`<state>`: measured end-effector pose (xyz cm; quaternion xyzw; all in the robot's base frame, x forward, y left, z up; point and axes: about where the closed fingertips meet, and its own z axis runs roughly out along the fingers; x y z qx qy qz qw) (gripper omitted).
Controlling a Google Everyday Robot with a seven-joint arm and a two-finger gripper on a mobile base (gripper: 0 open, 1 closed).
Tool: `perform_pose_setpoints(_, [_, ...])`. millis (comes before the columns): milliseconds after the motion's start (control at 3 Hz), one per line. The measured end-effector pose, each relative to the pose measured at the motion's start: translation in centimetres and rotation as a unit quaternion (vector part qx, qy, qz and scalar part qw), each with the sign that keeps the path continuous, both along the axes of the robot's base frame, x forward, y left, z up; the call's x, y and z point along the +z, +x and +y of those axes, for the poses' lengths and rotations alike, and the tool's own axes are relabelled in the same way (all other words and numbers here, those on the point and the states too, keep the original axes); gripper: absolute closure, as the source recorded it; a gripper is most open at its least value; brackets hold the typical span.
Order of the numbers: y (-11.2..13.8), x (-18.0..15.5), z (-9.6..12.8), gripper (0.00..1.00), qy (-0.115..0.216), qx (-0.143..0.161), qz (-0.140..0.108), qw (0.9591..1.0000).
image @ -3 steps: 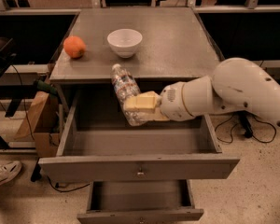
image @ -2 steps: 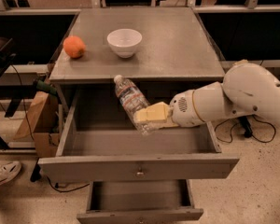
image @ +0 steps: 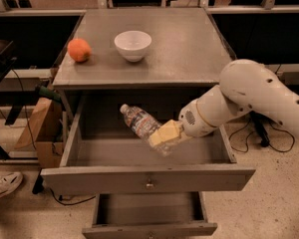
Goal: Place water bottle into top drawer
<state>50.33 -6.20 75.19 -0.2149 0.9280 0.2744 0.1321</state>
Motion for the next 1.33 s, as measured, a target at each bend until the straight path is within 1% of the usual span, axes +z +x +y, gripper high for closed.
perform_pose_setpoints(333, [0.5,-1.1,-0.4,1.00,-0.044,-0.012,0.009,0.9989])
perform_pose_setpoints(667, [1.0,-2.1,-0.9,1.00,-0.075,-0.047,0.005,0.9960])
perform_pose_setpoints(1000, [1.6,-3.0,-0.9,1.00,-0.100,-0.087,-0.006,0.9911])
perform_pose_setpoints(1333, [2.2,-3.8,-0.6,1.00,-0.118,-0.128,-0.013,0.9847])
